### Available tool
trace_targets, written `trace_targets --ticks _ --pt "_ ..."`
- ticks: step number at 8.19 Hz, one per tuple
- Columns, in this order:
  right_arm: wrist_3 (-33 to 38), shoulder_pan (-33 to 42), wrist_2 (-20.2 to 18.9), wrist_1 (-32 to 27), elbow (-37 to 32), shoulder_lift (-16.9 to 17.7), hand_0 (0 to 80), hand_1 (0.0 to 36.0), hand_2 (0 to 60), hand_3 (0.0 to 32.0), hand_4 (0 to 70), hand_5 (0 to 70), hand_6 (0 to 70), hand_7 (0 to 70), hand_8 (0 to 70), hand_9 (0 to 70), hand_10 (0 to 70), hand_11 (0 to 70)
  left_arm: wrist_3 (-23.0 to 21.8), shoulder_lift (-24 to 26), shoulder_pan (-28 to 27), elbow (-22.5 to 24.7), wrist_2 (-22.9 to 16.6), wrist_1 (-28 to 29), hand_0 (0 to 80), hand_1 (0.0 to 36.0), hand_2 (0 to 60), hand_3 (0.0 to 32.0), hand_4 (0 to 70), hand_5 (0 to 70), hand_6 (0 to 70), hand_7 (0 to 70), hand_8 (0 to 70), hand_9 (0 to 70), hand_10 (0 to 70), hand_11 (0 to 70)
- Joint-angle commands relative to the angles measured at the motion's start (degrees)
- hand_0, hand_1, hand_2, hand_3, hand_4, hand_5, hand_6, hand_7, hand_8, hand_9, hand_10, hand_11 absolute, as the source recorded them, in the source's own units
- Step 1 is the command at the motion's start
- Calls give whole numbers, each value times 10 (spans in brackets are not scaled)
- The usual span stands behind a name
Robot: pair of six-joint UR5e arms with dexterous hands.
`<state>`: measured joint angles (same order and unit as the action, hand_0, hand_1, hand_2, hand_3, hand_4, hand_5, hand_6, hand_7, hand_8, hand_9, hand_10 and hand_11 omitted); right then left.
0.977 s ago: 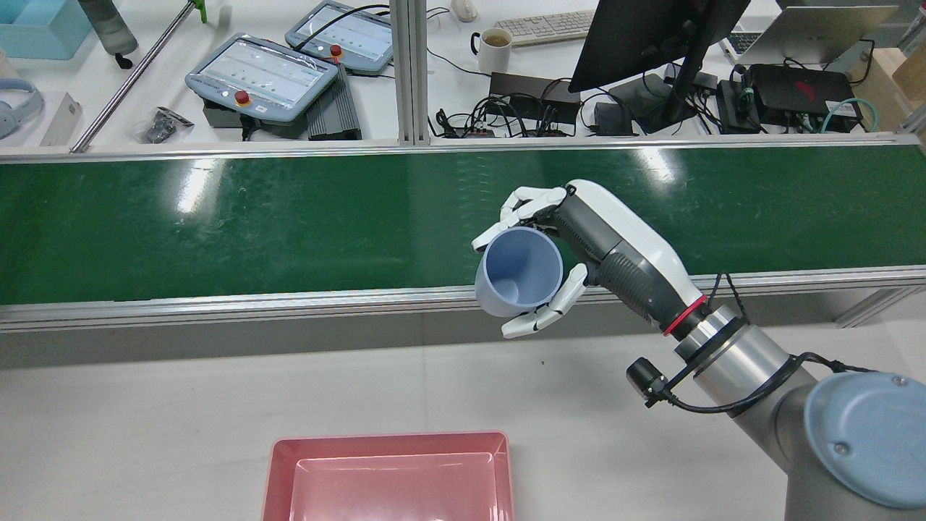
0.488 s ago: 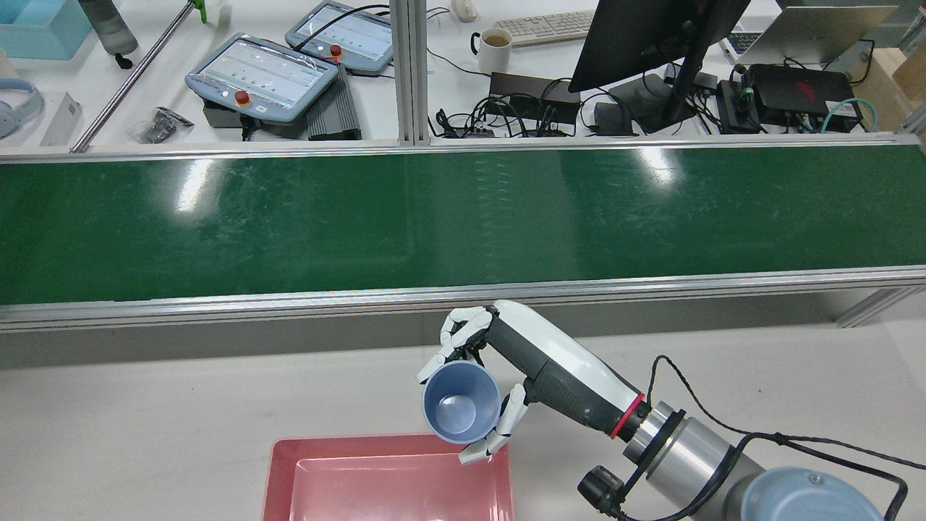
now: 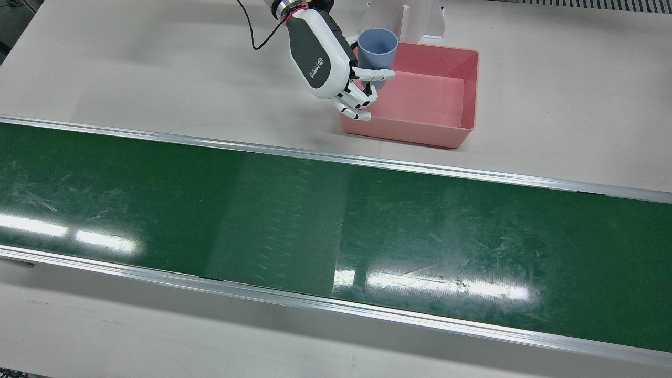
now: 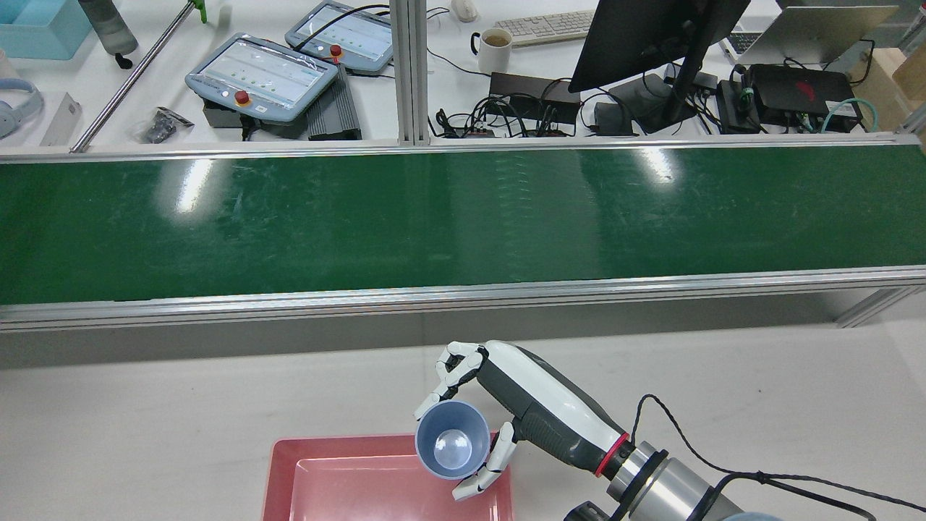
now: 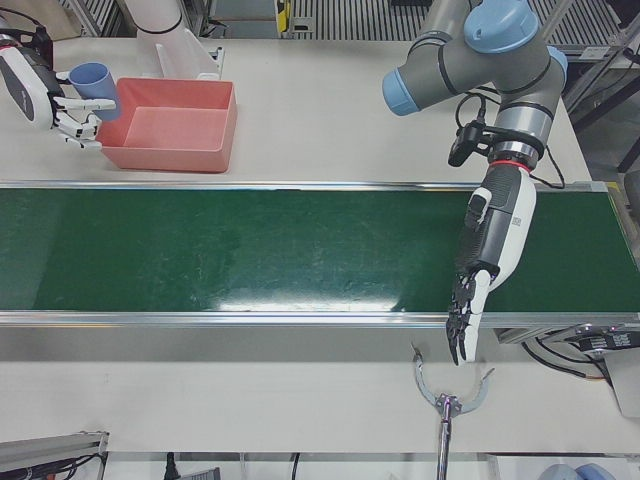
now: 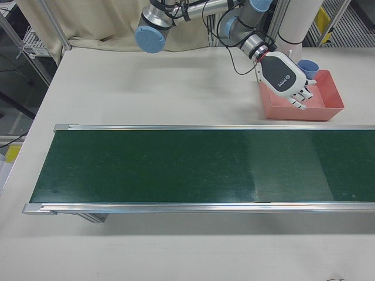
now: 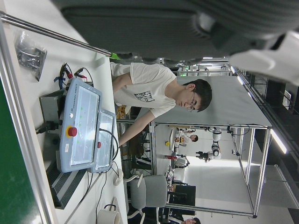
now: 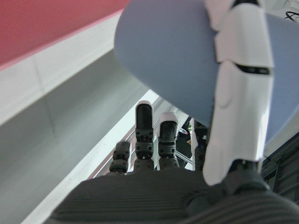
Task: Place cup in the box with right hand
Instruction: 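Carry the cup toward the robot and lower it into the pink tray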
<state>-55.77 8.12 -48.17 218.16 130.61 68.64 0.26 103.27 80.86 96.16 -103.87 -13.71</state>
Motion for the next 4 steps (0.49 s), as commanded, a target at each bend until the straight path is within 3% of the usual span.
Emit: trace_targets --ticks 1,2,4 --pt "4 -21 13 -2 -26 -11 478 0 0 0 541 0 94 489 40 154 0 0 0 0 0 1 1 0 0 0 0 0 0 0 0 0 0 0 0 0" --pt "4 -23 12 -1 -24 -12 451 0 0 0 533 0 59 344 25 116 0 0 0 0 0 0 0 0 0 0 0 0 0 0 0 0 0 0 0 0" --pt "4 -24 11 2 -13 -11 417 0 0 0 548 0 54 346 32 127 0 0 0 0 0 0 0 0 0 0 0 0 0 0 0 0 0 0 0 0"
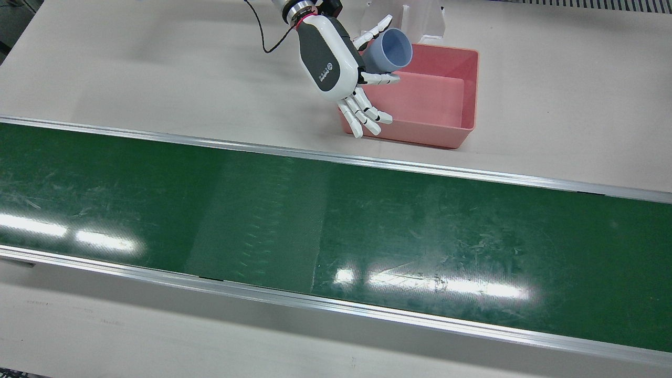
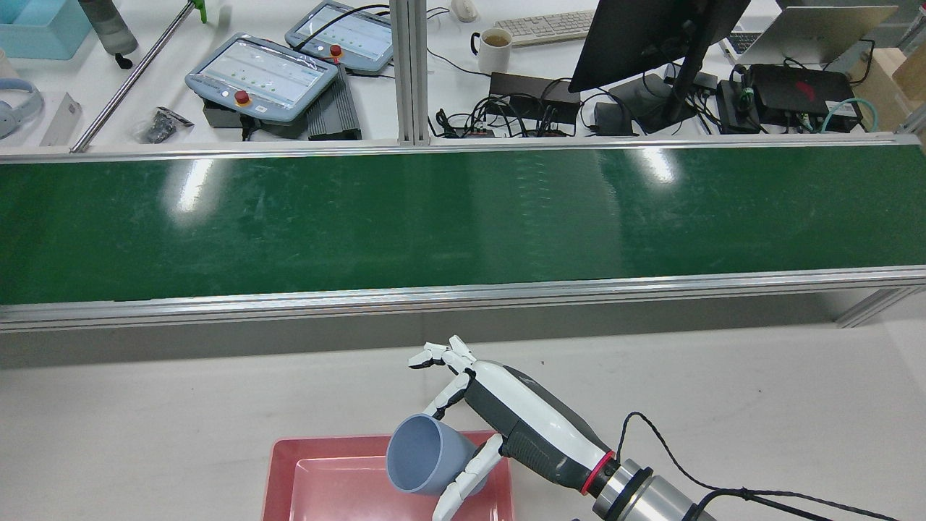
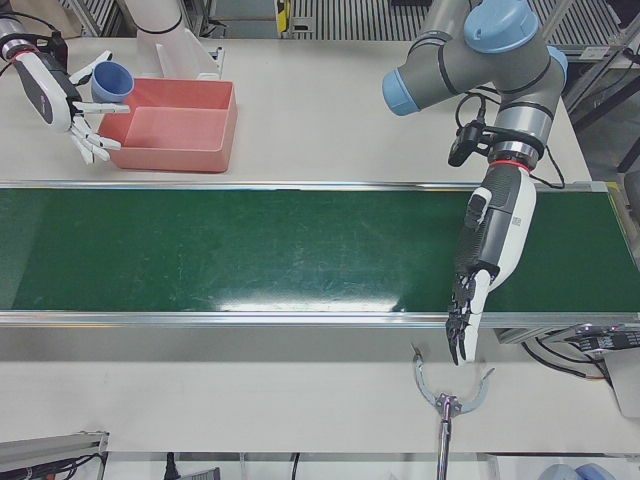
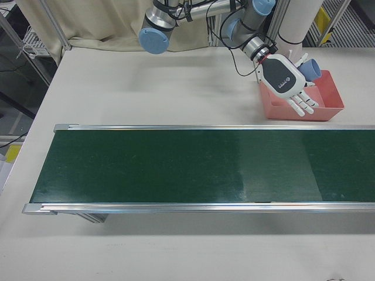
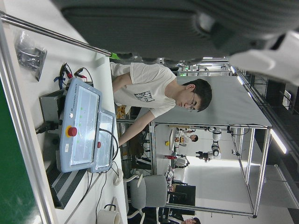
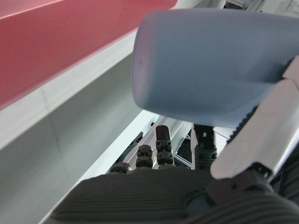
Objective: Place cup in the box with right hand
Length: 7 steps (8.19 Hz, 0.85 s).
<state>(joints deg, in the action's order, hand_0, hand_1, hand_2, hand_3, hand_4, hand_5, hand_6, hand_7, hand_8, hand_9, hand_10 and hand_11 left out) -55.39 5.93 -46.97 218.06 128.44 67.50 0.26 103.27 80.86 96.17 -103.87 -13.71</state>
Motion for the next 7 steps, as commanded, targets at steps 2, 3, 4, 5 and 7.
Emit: trace_targets --ticks 2,3,4,5,7 --pt "0 0 -1 7 43 9 428 0 0 0 529 0 63 391 42 147 0 0 0 0 0 0 0 0 0 0 0 0 0 0 0 0 0 0 0 0" --pt "0 0 -1 7 53 12 438 0 0 0 524 0 68 413 47 158 0 0 0 0 0 0 0 0 0 0 0 0 0 0 0 0 0 0 0 0" --pt "0 6 -1 7 56 13 451 0 0 0 533 0 77 446 56 173 0 0 0 0 0 0 0 0 0 0 0 0 0 0 0 0 0 0 0 0" --pt "0 19 -1 8 82 33 454 0 0 0 529 0 81 464 59 180 0 0 0 0 0 0 0 0 0 0 0 0 0 0 0 0 0 0 0 0" --pt "2 99 -8 10 160 88 449 0 0 0 497 0 81 460 62 183 0 0 0 0 0 1 0 0 0 0 0 0 0 0 0 0 0 0 0 0"
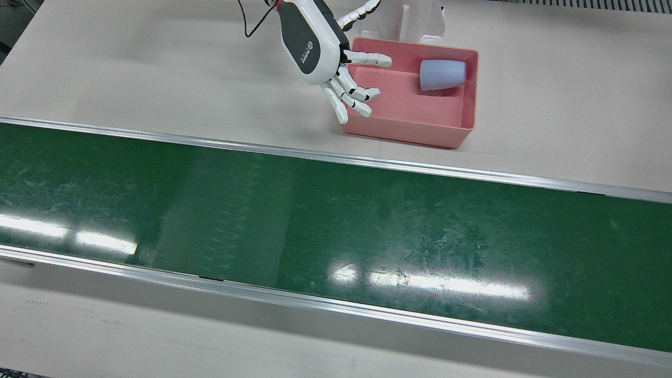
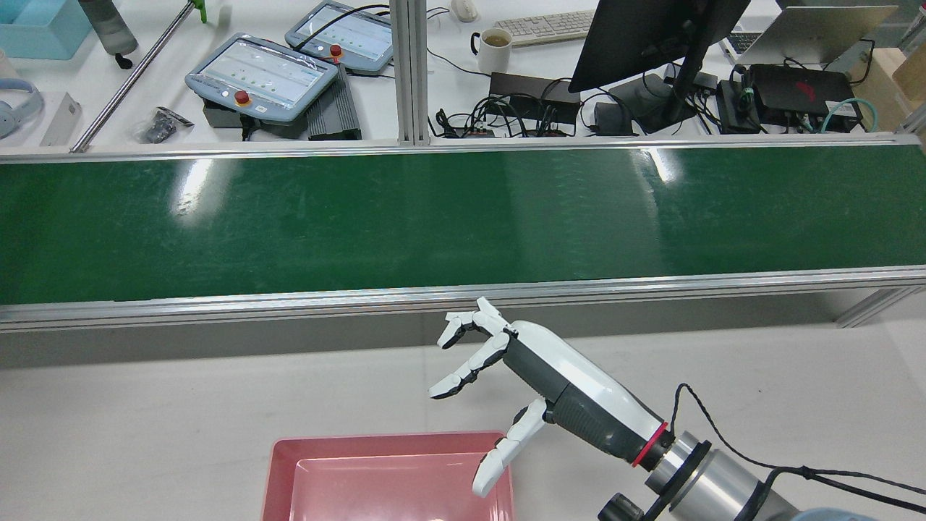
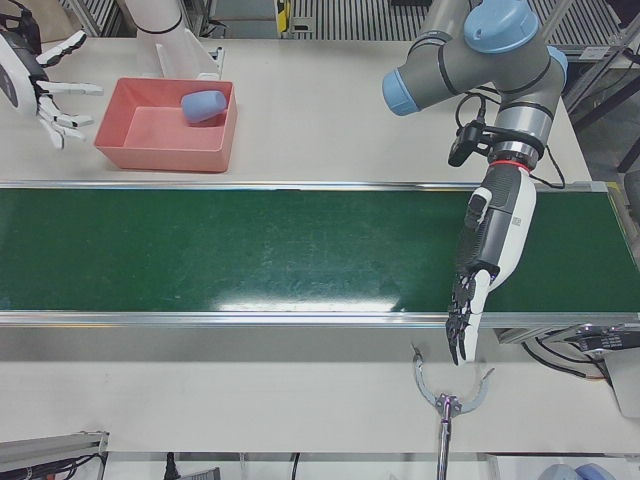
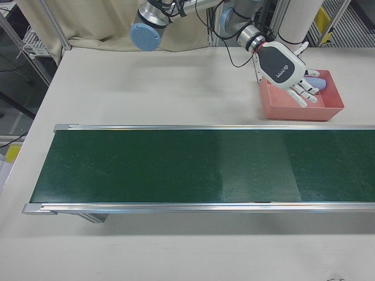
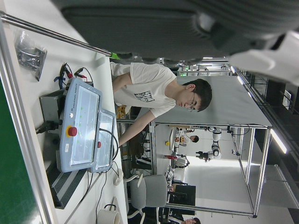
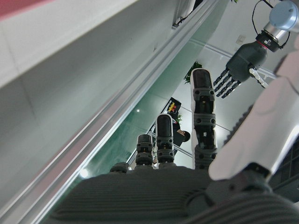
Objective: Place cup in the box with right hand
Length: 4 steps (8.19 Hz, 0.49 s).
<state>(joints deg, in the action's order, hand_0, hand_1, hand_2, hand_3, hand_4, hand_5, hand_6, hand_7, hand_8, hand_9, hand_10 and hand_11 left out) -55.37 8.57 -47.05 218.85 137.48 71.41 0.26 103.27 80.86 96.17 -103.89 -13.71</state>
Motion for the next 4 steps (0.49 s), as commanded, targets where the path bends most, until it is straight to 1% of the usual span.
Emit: trace_targets --ticks 1,2,3,4 --pt "30 125 -12 4 88 75 480 1 0 0 504 6 88 463 69 189 0 0 0 0 0 1 0 0 0 0 0 0 0 0 0 0 0 0 0 0" --pt "116 183 -42 5 82 118 598 107 0 0 499 46 102 463 85 202 0 0 0 -1 0 1 0 0 0 0 0 0 0 0 0 0 0 0 0 0" --pt "193 269 -104 5 54 141 590 109 0 0 502 45 98 433 81 191 0 0 0 -1 0 1 0 0 0 0 0 0 0 0 0 0 0 0 0 0" --pt "239 369 -193 4 20 140 577 101 0 0 513 42 100 444 79 192 0 5 0 -1 0 1 0 0 0 0 0 0 0 0 0 0 0 0 0 0"
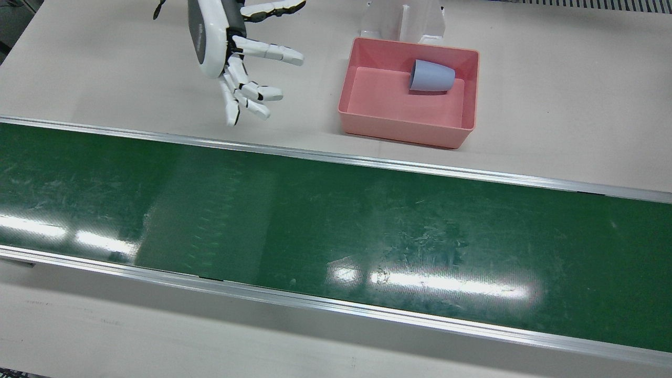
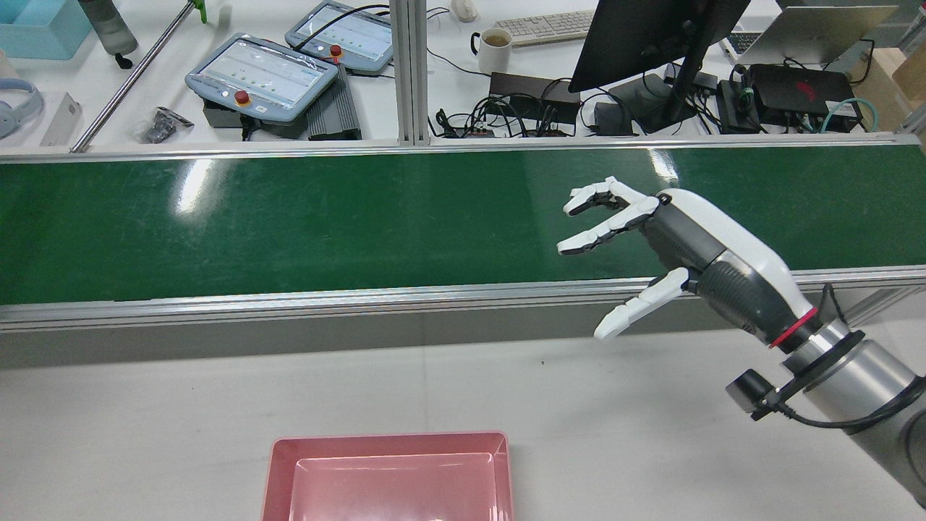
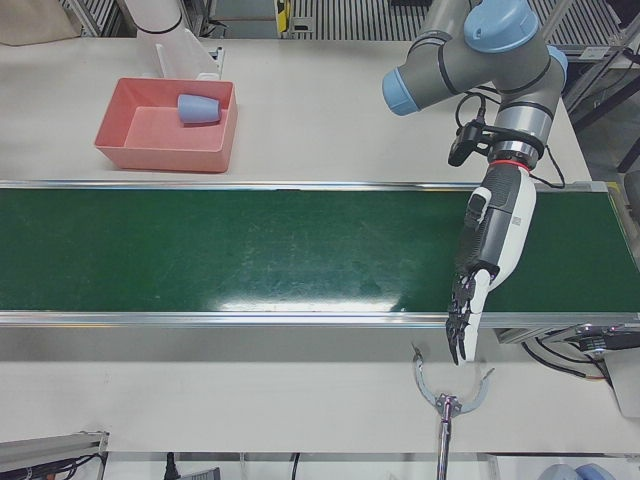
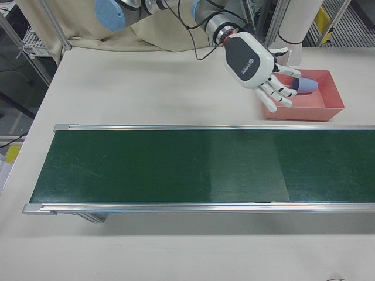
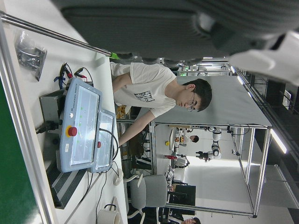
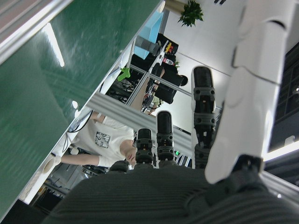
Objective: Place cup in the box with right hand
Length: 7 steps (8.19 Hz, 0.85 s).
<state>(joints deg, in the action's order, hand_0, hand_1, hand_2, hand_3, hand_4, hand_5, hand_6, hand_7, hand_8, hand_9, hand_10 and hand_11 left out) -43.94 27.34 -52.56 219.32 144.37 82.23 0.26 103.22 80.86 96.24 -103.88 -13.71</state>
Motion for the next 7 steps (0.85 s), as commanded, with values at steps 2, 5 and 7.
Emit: trace_targets --ticks 2,5,7 --pt "180 393 -287 -11 -114 32 548 80 0 0 490 38 100 439 82 195 2 13 0 0 0 1 0 0 0 0 0 0 0 0 0 0 0 0 0 0" --pt "263 580 -384 -190 -287 75 530 56 0 0 510 33 107 462 84 199 15 30 0 0 0 1 0 0 0 0 0 0 0 0 0 0 0 0 0 0" --pt "258 647 -386 -210 -354 77 503 13 0 0 623 19 124 568 98 233 21 33 0 0 0 1 0 0 0 0 0 0 0 0 0 0 0 0 0 0"
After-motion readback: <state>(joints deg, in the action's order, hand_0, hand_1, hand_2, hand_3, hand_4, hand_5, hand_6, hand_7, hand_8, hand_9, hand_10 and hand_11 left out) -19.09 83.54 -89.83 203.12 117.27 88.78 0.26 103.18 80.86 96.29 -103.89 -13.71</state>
